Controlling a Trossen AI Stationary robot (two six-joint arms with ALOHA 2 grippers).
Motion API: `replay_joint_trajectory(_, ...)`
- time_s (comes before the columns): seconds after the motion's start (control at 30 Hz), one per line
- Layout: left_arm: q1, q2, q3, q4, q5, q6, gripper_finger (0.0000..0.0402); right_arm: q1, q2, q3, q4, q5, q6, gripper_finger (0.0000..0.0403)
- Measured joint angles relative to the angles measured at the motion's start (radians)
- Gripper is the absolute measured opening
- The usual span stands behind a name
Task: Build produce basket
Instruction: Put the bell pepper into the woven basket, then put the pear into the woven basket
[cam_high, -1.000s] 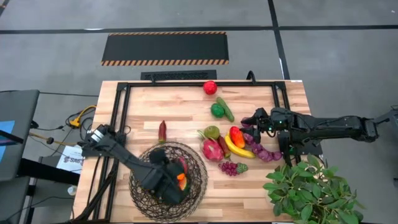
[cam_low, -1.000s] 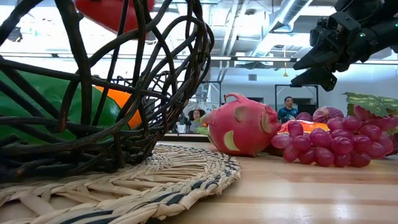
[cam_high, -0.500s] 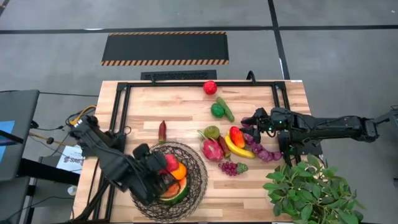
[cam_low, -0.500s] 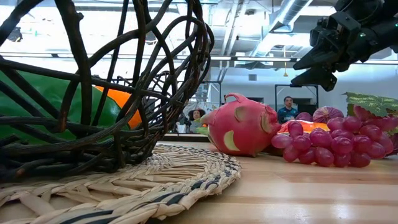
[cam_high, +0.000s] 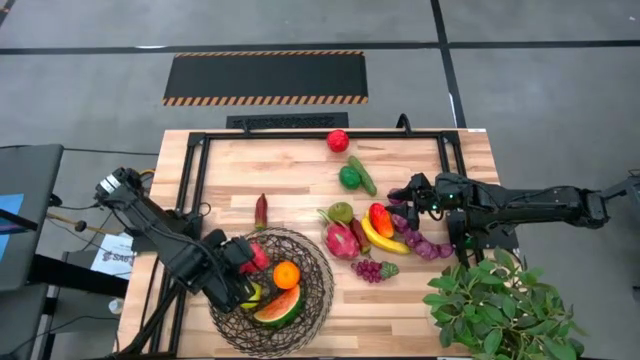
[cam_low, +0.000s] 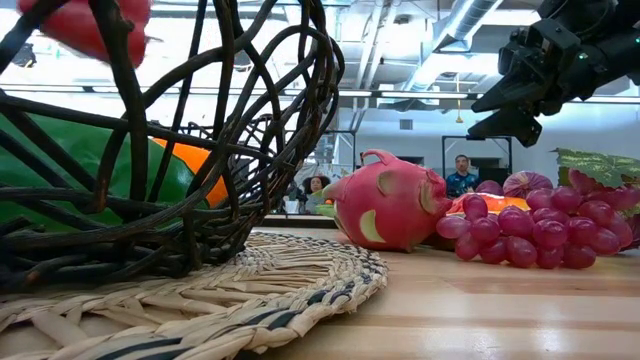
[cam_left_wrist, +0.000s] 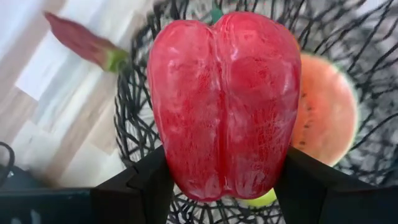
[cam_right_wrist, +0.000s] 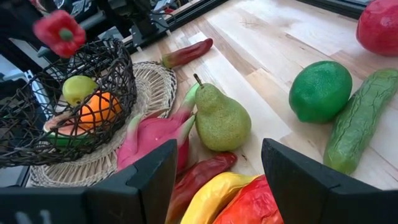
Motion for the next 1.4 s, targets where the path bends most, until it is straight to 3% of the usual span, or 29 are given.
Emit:
replay_joint_trajectory(0.27,0.037,0.005,-0.074,0.073,0.046,0.044,0.0212,-0.003,0.000,0.000,0.001,0.001,0.002,0.0255)
replay_joint_trajectory(0.53,0.054,0.006,-0.108,0.099,0.047,0.053,0.0277,-0.003,0.000,0.000,0.000,0.003,0.001,0.0255)
replay_joint_trajectory(0.7,0.066,0.006,-0.116,0.097,0.054,0.049,0.0295,-0.003,0.000,0.000,0.000,0.004,0.001,0.0255)
replay_joint_trajectory(0.93,0.086,0.006,-0.103,0.124,-0.010,0.061,0.0297,-0.003,0.000,0.000,0.001,0.004,0.000,0.0255)
replay_joint_trajectory(1.2,0.228,0.005,-0.055,0.306,-0.219,0.311,0.0297,-0.003,0.000,0.000,0.004,0.005,0.000,0.0255)
replay_joint_trajectory(1.4,0.368,0.005,-0.055,0.568,-0.251,0.616,0.0297,-0.003,0.000,0.000,0.004,0.005,-0.001,0.0255)
